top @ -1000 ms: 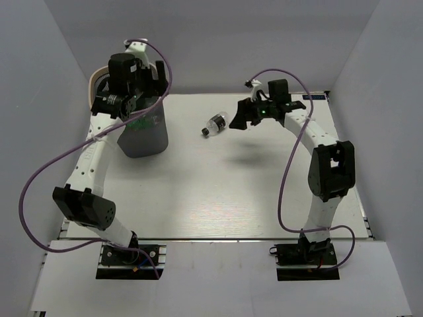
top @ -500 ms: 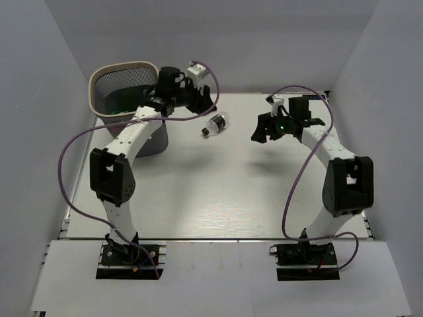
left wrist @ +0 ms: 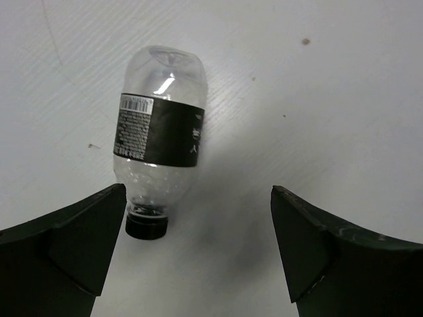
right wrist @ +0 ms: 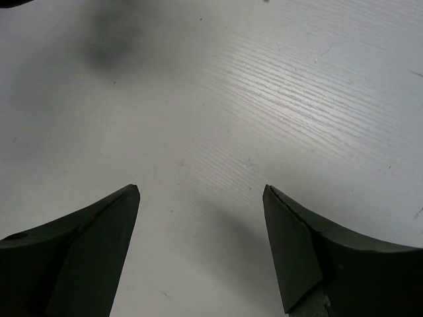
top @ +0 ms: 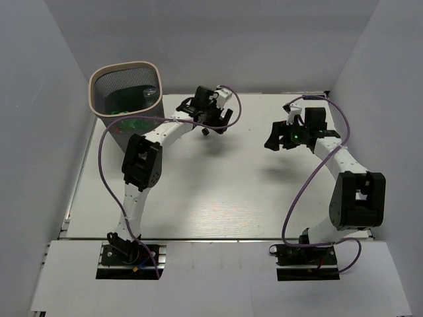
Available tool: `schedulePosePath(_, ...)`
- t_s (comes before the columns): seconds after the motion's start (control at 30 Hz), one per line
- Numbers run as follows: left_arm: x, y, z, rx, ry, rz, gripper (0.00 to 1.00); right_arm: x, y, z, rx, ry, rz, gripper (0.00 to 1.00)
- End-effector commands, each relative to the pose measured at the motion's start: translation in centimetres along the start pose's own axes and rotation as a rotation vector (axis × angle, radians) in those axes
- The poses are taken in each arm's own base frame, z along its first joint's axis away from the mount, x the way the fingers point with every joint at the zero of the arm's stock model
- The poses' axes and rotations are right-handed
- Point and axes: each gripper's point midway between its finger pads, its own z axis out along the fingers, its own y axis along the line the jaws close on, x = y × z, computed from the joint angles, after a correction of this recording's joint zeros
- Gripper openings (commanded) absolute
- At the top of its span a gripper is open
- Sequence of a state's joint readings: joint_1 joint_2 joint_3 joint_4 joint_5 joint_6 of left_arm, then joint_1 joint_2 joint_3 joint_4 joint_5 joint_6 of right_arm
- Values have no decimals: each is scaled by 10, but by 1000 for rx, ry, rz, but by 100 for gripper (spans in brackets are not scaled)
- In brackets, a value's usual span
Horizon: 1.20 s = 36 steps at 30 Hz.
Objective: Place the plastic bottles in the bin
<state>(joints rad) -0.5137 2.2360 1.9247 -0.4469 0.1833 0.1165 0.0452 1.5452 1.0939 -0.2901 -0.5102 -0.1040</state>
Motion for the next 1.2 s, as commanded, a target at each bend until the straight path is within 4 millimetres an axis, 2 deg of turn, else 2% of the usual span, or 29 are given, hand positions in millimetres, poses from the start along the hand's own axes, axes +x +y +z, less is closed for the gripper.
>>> schedulePosePath(0.0, -25, 23, -9, -173, -29, 61, 100, -10, 9, -16, -27, -51, -5, 81)
schedulePosePath(0.07, -15, 33, -1, -226, -6, 58, 100, -7, 12, -18, -37, -55, 1, 81)
schedulePosePath(0.17, -12, 35, 8, -226, -4, 58, 100, -2, 12, -21, -42, -60, 19, 81)
schedulePosePath(0.3, 14, 43, 29, -265, 52, 34, 98, 0, 19, -24, -63, -64, 37, 81)
schedulePosePath(0.33, 12, 43, 29, -266, 44, 34, 98, 2, 20, -24, -67, -64, 38, 81)
schedulePosePath(0.37, 19, 46, 33, -281, 58, 25, 96, 1, 22, -26, -70, -71, 34, 81)
schedulePosePath(0.4, 14, 49, 31, -298, 48, 25, 94, 1, 22, -27, -70, -74, 31, 81)
schedulePosePath(0.43, 21, 49, 37, -296, 63, 25, 94, 4, 24, -27, -74, -72, 34, 81)
schedulePosePath(0.47, 17, 49, 36, -297, 52, 16, 94, 6, 27, -27, -81, -70, 36, 81)
schedulePosePath(0.5, 22, 49, 40, -296, 63, 16, 90, 7, 27, -28, -84, -70, 40, 81)
schedulePosePath(0.53, 22, 49, 40, -296, 63, 16, 88, 3, 18, -35, -61, -91, 56, 81)
schedulePosePath(0.57, 22, 49, 40, -296, 63, 16, 85, 9, 20, -34, -70, -81, 65, 81)
schedulePosePath(0.7, 14, 41, 34, -259, 41, -2, 54, 12, 23, -36, -77, -85, 48, 76)
schedulePosePath(0.73, 2, 39, 26, -252, 16, -1, 35, 14, 23, -35, -80, -84, 48, 69)
schedulePosePath(0.77, -11, 37, 18, -246, -14, -9, 30, 14, 23, -35, -85, -85, 37, 64)
schedulePosePath(0.8, -22, 27, 12, -213, -38, -2, 25, 16, 27, -34, -110, -82, 33, 57)
schedulePosePath(0.83, -29, 26, 4, -215, -58, -1, 23, 19, 28, -33, -124, -77, 36, 34)
schedulePosePath(0.87, -61, 15, -25, -199, -135, 2, 20, 21, 29, -31, -138, -76, 6, 19)
schedulePosePath(0.9, -79, 9, -42, -176, -188, 8, 18, 26, 34, -29, -179, -66, 7, 6)
schedulePosePath(0.93, -88, 6, -59, -177, -221, -2, 14, 29, 37, -28, -191, -57, 1, 0)
schedulePosePath(0.97, -126, 0, -107, -171, -325, -11, 12, 34, 37, -25, -214, -46, -30, 0)
schedulePosePath(1.03, -154, -7, -155, -166, -421, -51, 12, 41, 42, -23, -248, -29, -49, 0)
schedulePosePath(1.1, -167, 7, -202, -231, -495, -117, 12, 47, 41, -20, -260, -15, -63, 4)
schedulePosePath(1.13, -174, 13, -244, -277, -558, -161, 12, 49, 41, -18, -263, -10, -63, 7)
schedulePosePath(1.17, -175, 16, -264, -313, -583, -170, 12, 50, 40, -17, -264, -6, -61, 7)
